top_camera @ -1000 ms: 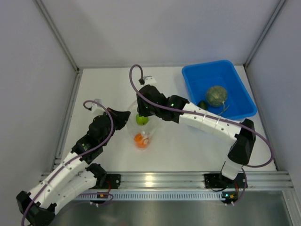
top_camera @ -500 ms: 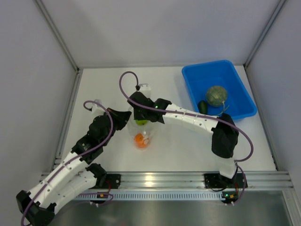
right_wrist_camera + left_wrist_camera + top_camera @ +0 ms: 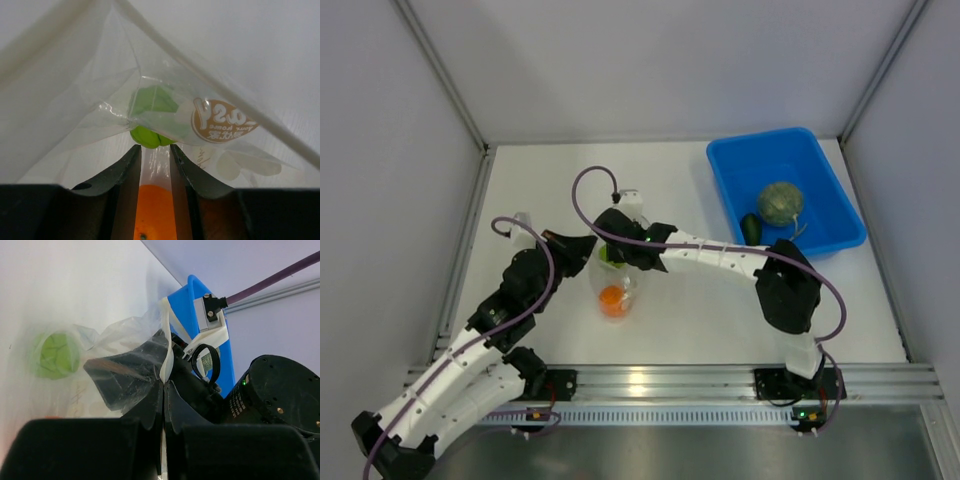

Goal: Open the zip-top bag and remove the fake food

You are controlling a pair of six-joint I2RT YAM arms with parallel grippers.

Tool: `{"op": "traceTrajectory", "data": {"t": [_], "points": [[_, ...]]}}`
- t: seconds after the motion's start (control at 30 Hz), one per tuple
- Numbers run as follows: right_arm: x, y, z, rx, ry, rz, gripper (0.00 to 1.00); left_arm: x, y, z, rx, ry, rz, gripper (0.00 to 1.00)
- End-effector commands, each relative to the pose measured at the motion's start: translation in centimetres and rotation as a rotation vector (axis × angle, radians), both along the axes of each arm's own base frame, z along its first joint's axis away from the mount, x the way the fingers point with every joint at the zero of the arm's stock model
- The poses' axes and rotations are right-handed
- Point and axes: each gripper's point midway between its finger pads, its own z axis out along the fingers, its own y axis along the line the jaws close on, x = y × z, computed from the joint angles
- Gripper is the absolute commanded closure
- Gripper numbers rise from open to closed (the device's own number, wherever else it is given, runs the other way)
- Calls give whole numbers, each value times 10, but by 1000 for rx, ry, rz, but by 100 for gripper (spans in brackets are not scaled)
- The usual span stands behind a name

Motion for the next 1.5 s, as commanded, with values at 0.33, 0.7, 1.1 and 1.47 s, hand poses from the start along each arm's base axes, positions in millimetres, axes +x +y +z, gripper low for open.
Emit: {"op": "traceTrajectory", "data": {"t": [0.33, 0.7, 1.1, 1.47], "points": [[14, 47, -11, 63, -38, 106, 68, 1, 12, -4, 14, -41, 52, 100], [22, 60, -24, 43, -104, 184, 53, -1, 21, -13, 58, -35, 78, 100], [32, 76, -7, 134, -187, 223, 43, -2, 18, -14, 68, -36, 57, 100], [46, 100, -27, 175, -157, 271, 34, -3, 17, -22, 78, -26, 47, 100]]}}
